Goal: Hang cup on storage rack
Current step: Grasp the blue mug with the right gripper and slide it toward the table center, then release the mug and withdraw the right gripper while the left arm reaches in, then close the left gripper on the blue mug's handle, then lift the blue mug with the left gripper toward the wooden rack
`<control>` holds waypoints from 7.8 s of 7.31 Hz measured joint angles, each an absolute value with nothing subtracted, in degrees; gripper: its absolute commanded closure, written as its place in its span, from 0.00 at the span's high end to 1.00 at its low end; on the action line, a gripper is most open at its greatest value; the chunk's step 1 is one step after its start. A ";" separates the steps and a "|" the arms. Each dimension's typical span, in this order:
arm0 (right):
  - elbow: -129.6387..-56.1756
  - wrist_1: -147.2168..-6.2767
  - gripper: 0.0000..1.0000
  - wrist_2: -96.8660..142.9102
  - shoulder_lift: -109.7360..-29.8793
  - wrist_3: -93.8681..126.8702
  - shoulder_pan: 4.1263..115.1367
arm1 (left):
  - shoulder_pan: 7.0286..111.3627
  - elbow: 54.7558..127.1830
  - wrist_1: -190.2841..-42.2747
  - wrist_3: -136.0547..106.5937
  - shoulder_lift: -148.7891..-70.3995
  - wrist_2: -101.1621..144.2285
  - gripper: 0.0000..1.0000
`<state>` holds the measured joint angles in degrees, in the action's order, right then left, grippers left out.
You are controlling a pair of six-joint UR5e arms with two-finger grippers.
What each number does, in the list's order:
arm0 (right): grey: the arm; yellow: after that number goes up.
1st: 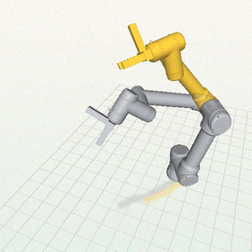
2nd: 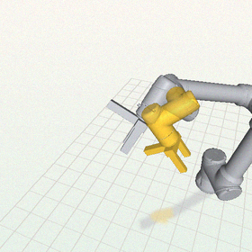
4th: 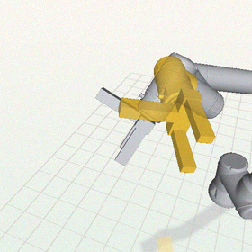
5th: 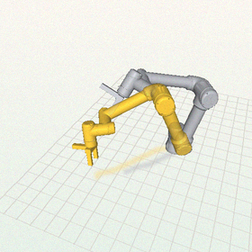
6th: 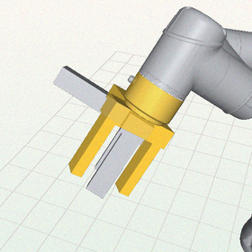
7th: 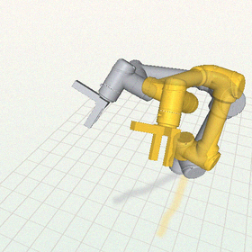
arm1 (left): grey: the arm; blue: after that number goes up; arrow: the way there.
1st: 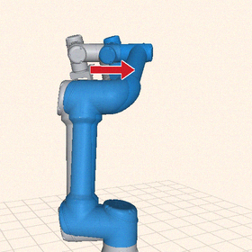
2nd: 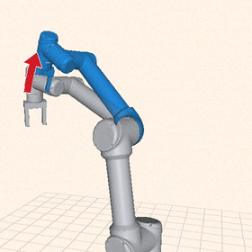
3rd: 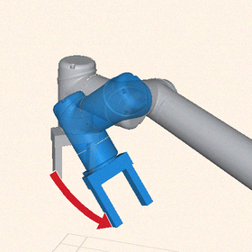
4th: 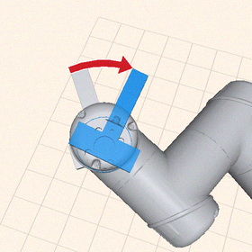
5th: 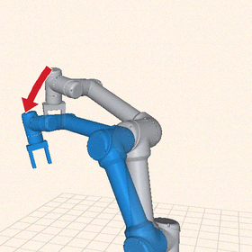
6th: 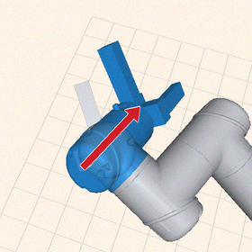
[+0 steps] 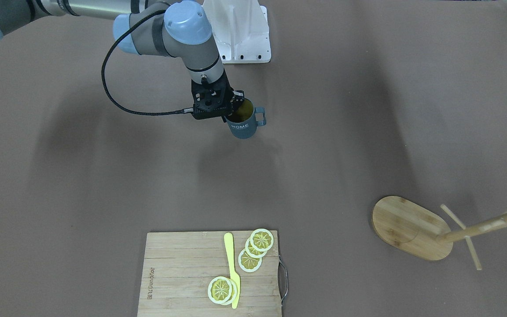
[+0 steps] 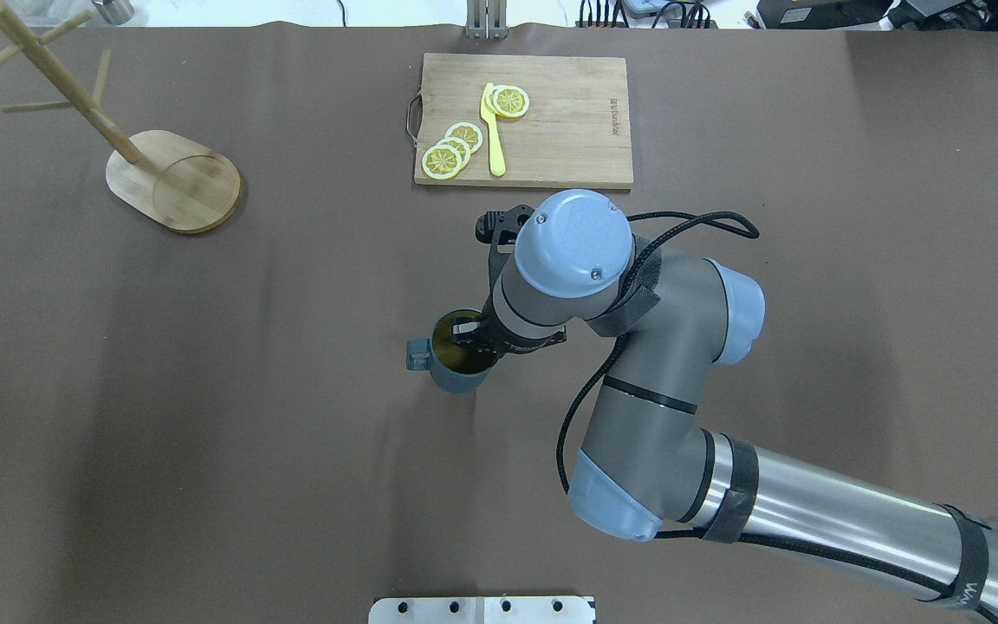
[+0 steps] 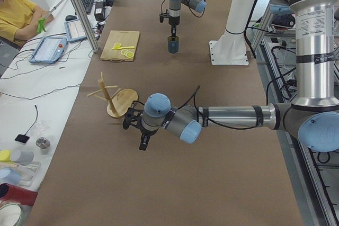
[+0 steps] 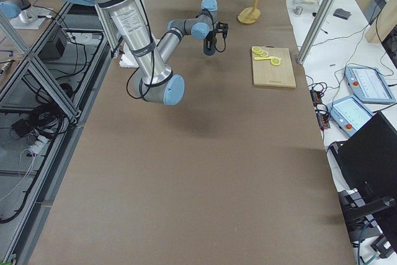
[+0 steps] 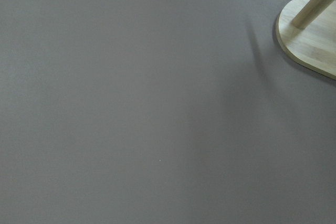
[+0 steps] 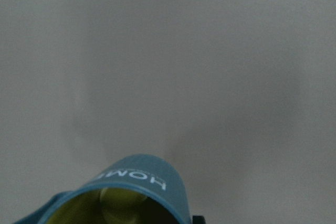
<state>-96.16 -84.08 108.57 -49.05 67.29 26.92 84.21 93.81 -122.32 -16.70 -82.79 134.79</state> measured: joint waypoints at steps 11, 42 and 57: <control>-102.59 -84.08 1.00 111.34 -55.52 49.94 33.25 | 73.19 93.85 -141.75 -31.99 -86.88 136.71 0.97; -78.27 -89.58 1.00 132.89 -79.14 -9.14 85.55 | 13.86 86.74 -170.00 -30.05 -110.03 72.43 0.70; -78.31 -89.49 1.00 132.78 -78.95 -9.14 86.29 | 17.90 86.38 -173.45 -52.32 -111.93 72.53 0.00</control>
